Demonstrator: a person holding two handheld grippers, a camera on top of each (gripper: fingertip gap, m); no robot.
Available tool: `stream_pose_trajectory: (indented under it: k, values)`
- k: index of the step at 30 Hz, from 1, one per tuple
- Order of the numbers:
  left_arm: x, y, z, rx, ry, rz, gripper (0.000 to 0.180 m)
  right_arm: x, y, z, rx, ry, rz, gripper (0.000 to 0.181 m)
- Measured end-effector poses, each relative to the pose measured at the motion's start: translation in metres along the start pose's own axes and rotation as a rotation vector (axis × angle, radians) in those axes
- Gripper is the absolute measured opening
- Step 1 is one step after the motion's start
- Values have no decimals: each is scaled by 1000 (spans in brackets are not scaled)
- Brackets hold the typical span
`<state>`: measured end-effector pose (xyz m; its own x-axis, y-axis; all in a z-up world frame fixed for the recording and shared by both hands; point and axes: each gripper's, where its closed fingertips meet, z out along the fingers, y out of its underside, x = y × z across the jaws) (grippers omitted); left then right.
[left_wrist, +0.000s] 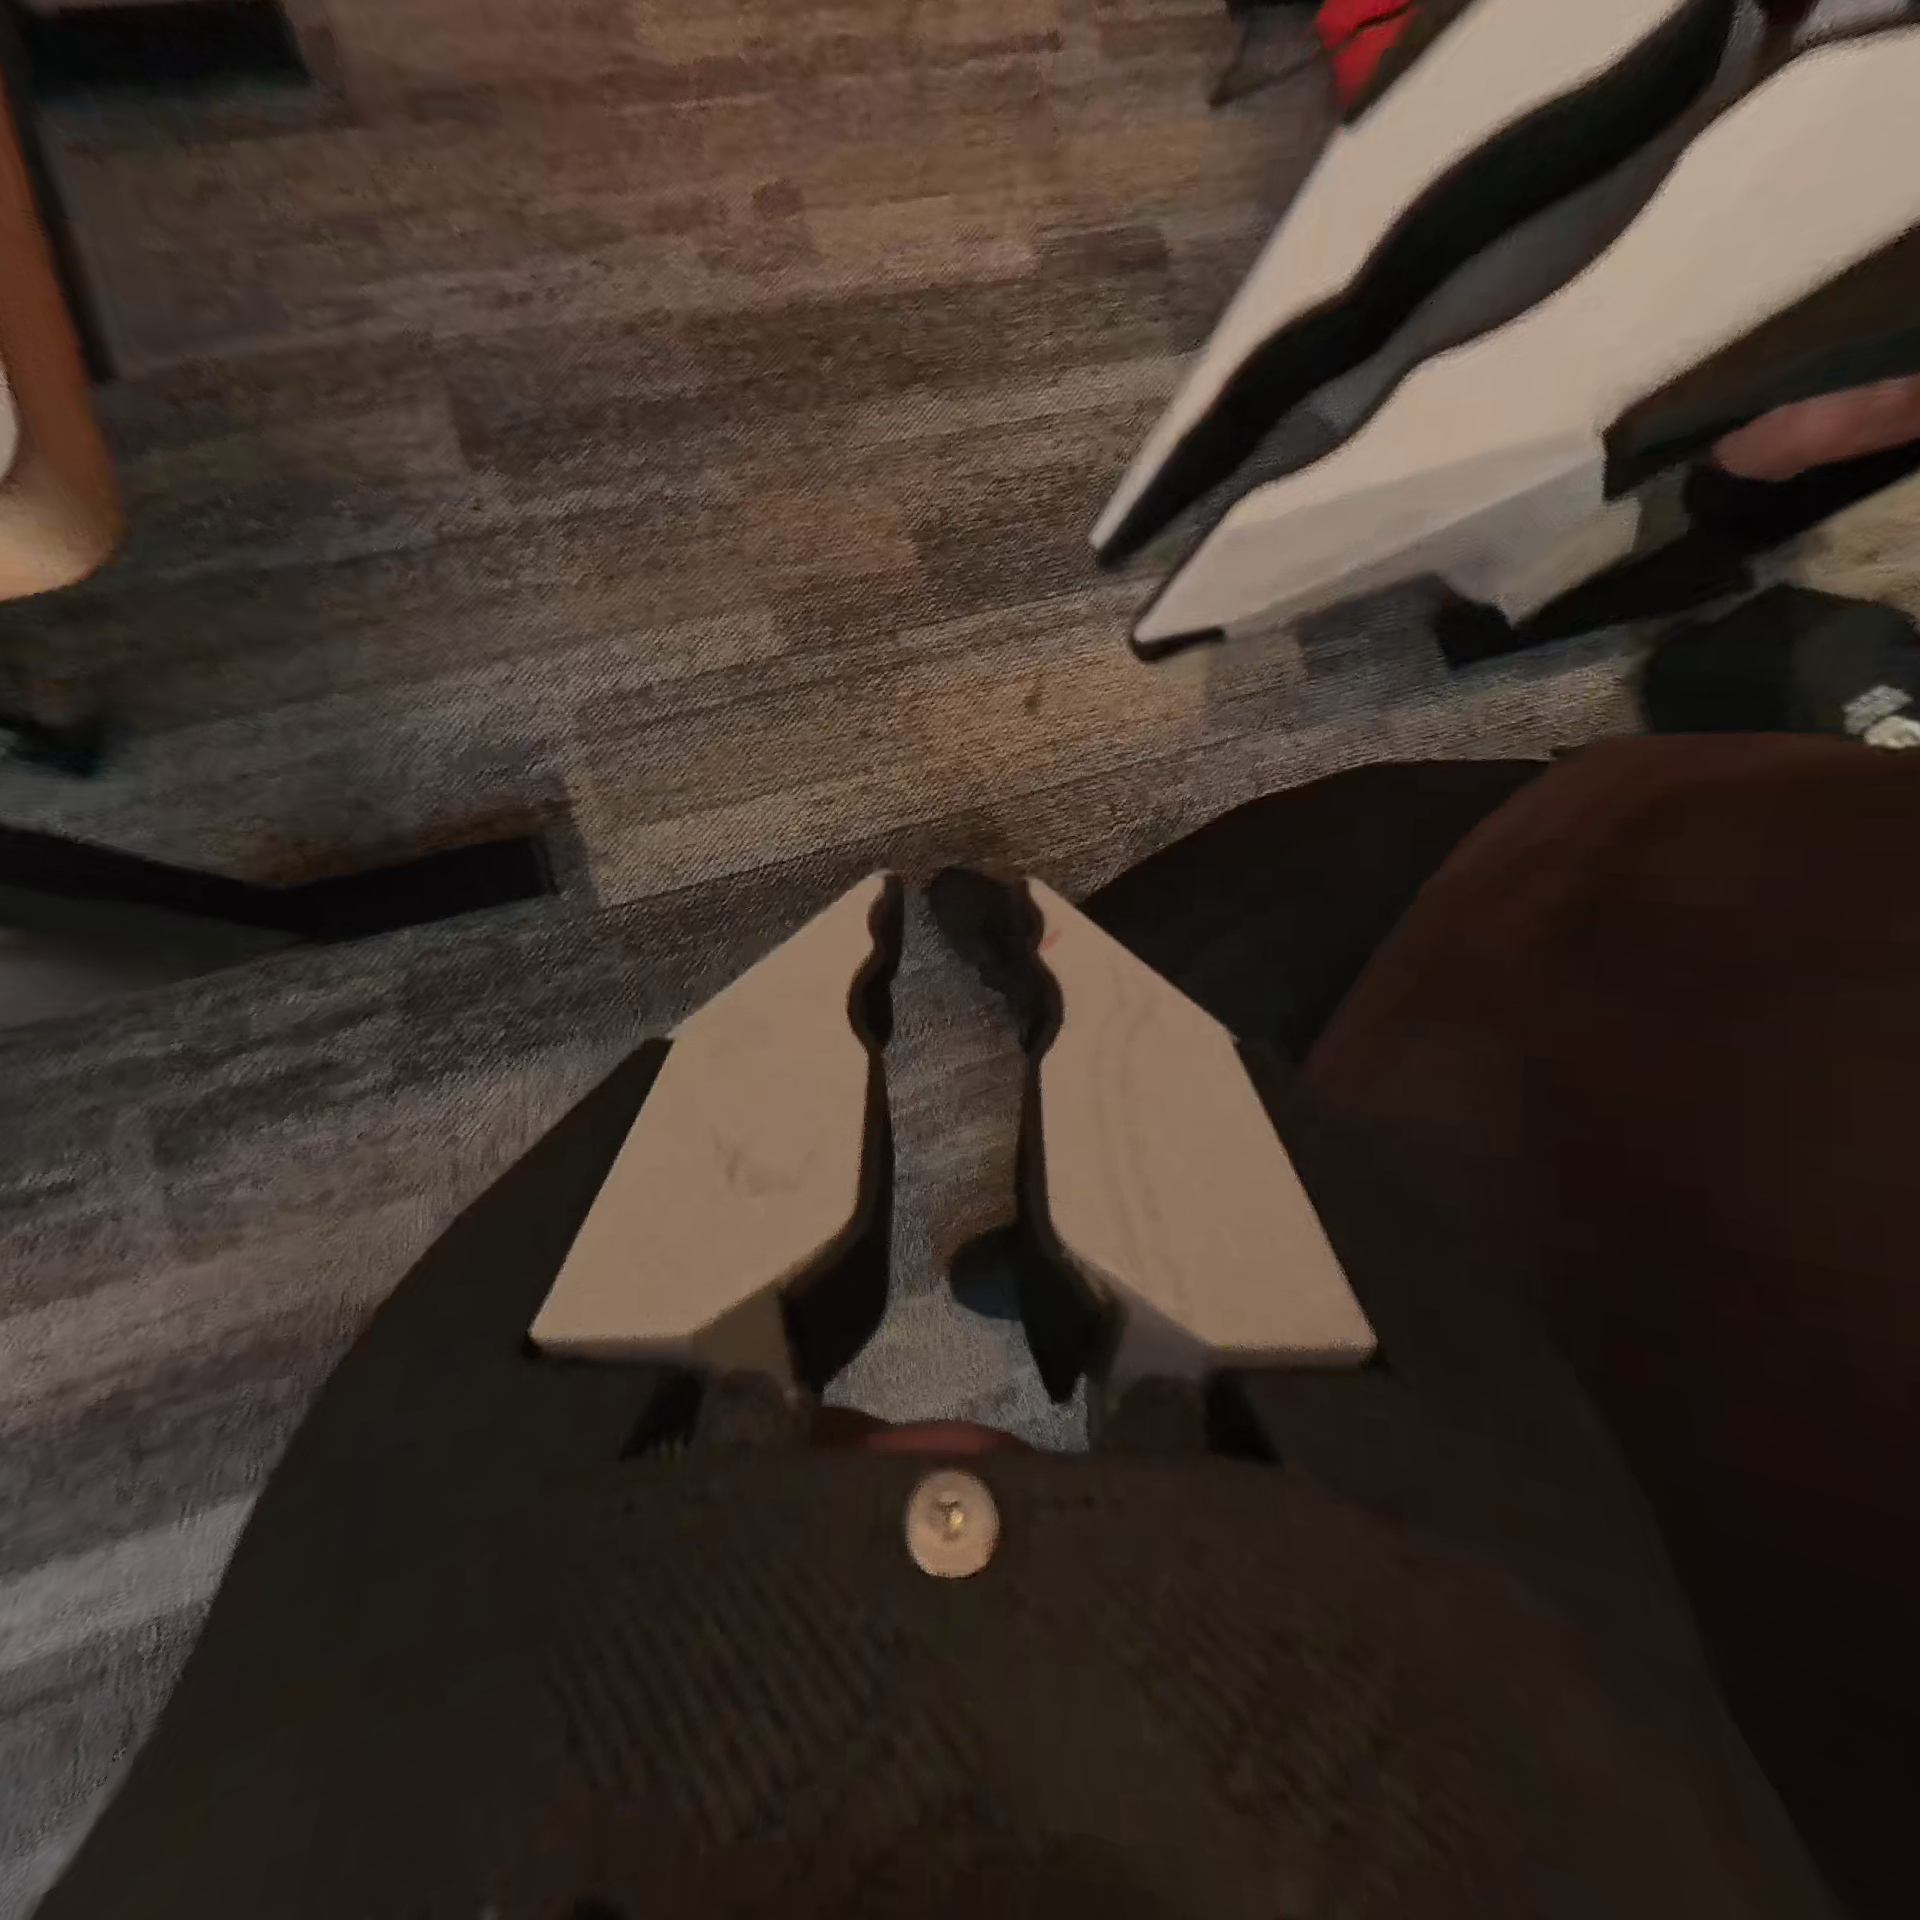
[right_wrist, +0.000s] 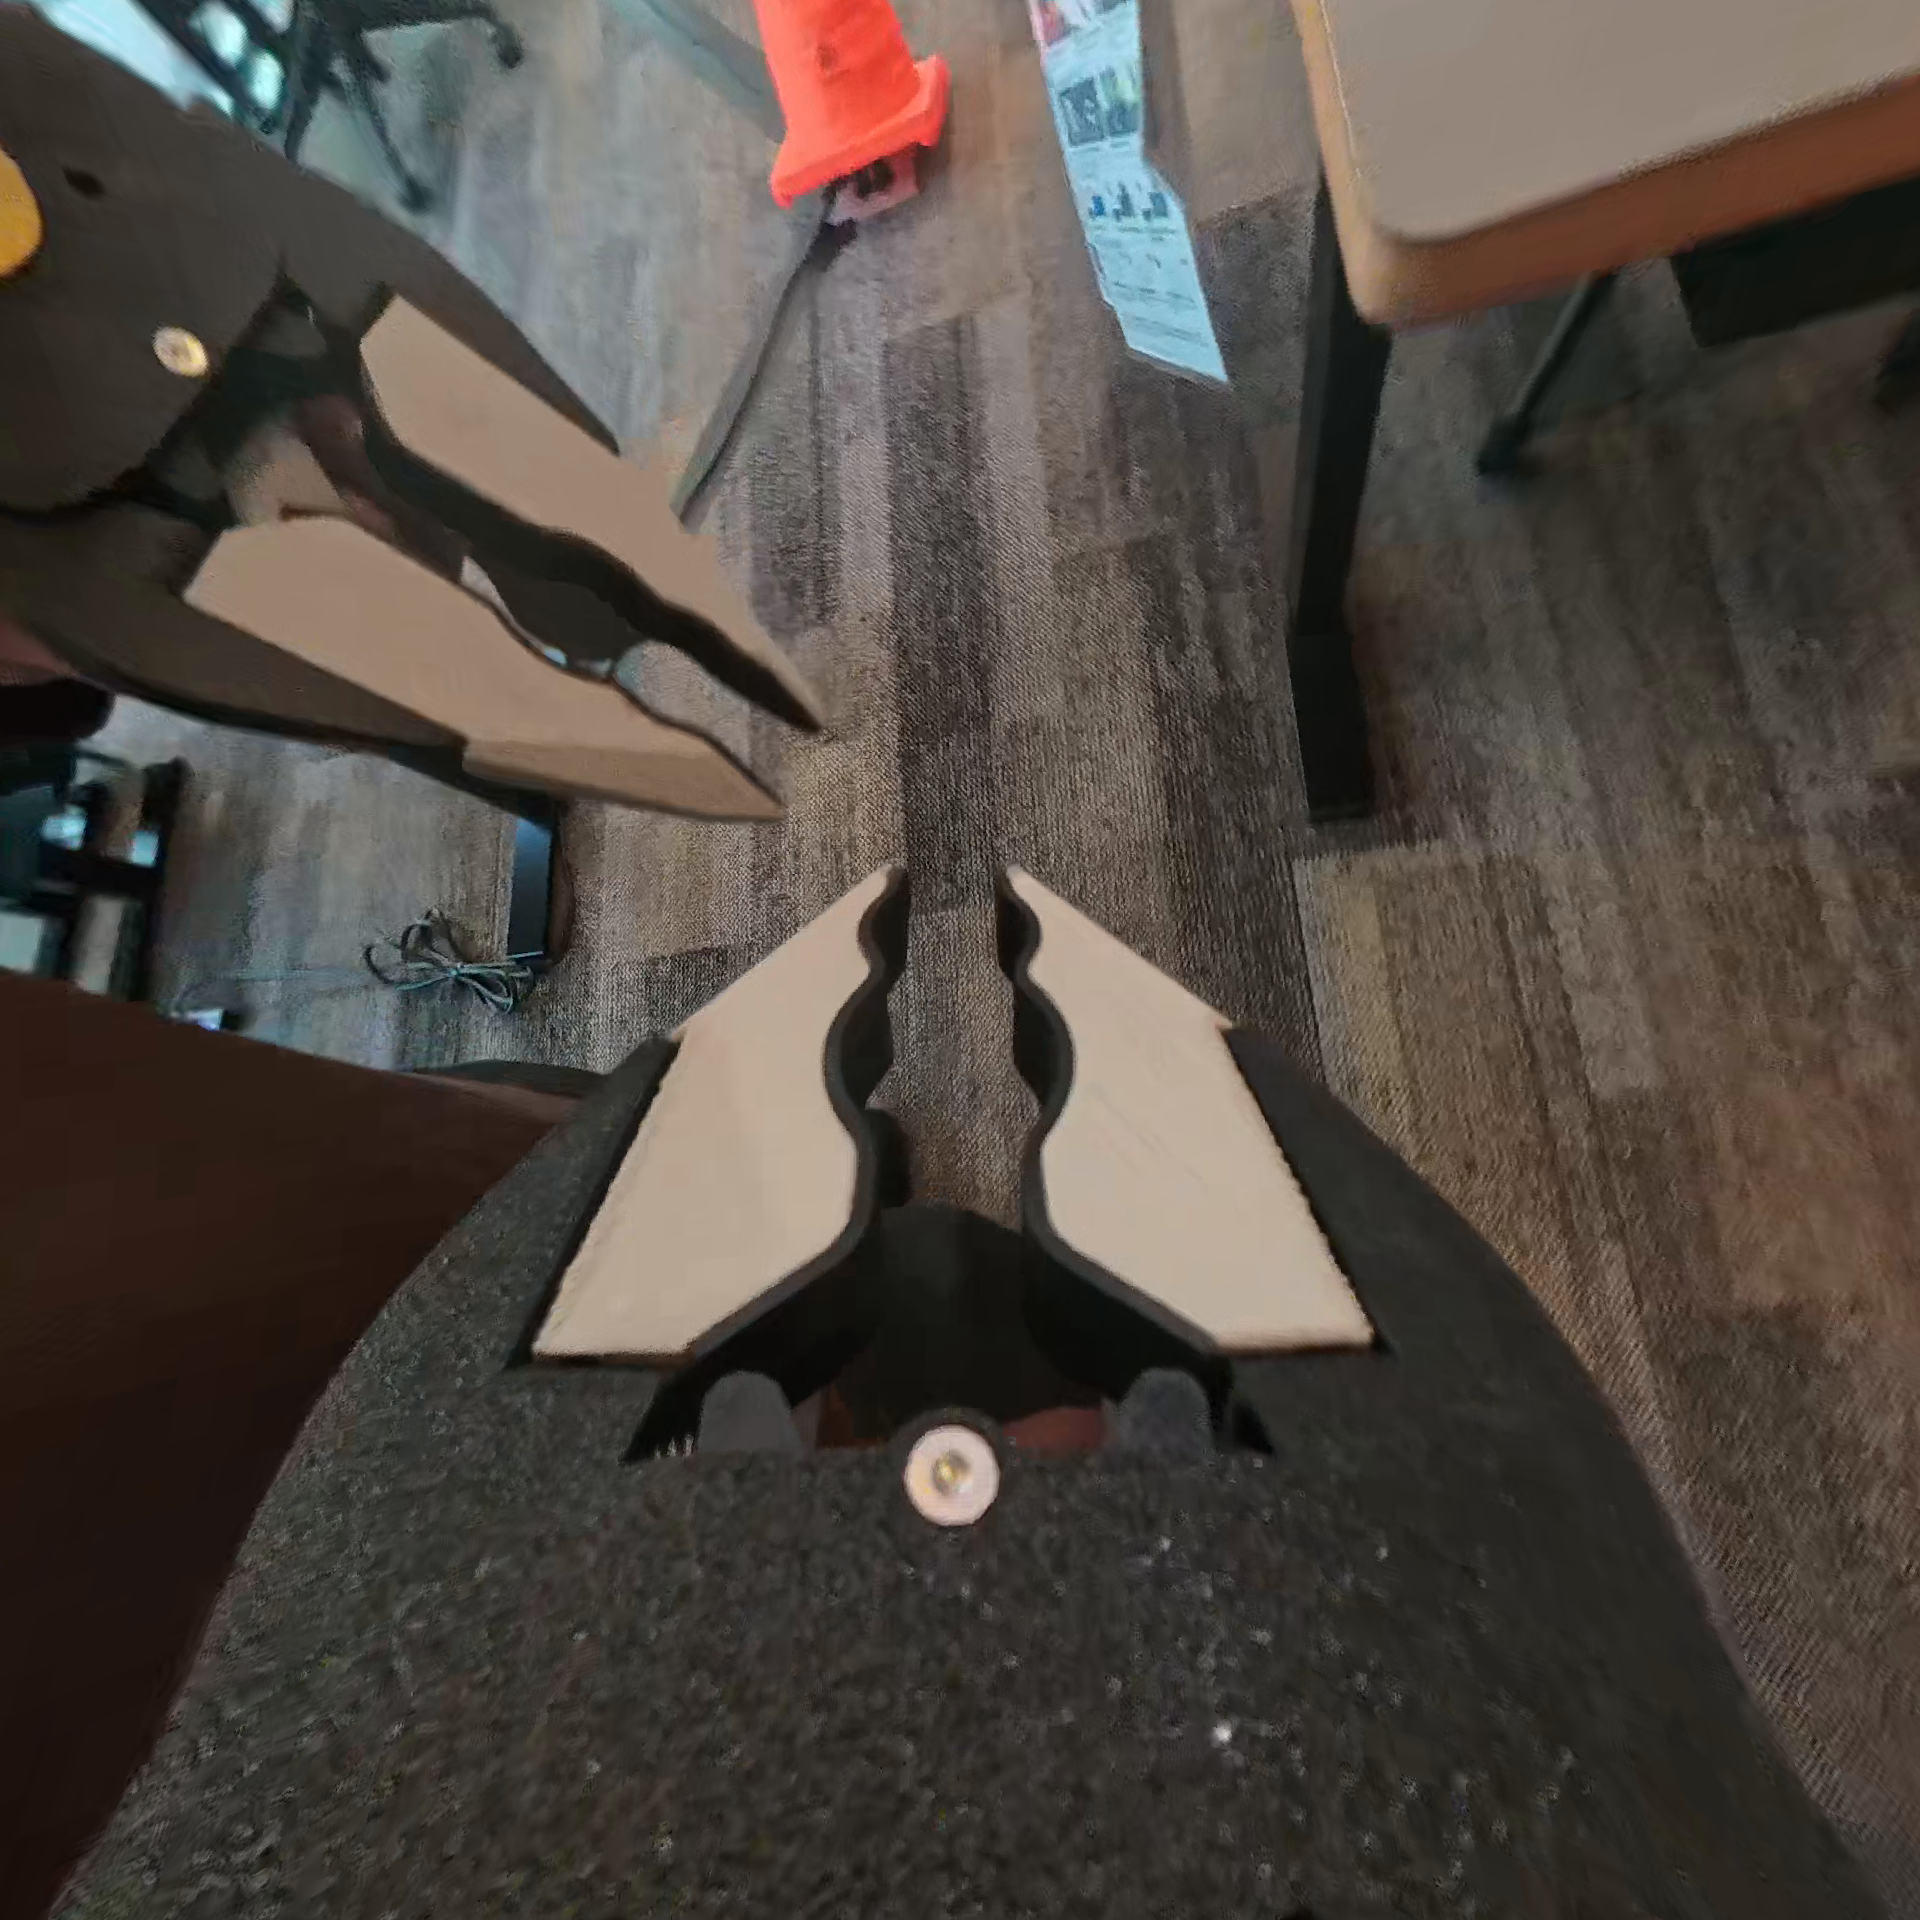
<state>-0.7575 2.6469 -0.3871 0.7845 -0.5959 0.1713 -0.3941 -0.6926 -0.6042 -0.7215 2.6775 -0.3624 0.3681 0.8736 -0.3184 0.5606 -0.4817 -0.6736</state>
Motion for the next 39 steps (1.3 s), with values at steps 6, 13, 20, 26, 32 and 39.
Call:
stream_pose_trajectory:
  k: [6,13,20,26,32,39]
  values:
    - [-42,-41,4,-54,-62,-6,19,60,-79,12,52,-87,-82,15]
    - [-45,-67,25,-72,45,64,21,96,-77,7,60,-10,1,15]
    - [-21,-73,27,-22,224,179,23,76,-34,-7,100,180,231,12]
    - [-6,-45,7,-35,363,421,23,22,-8,1,187,304,457,12]
    - [41,-11,9,-91,561,542,23,-23,31,-22,180,414,556,12]
    - [79,15,20,-188,654,608,27,-24,75,-73,257,514,684,13]
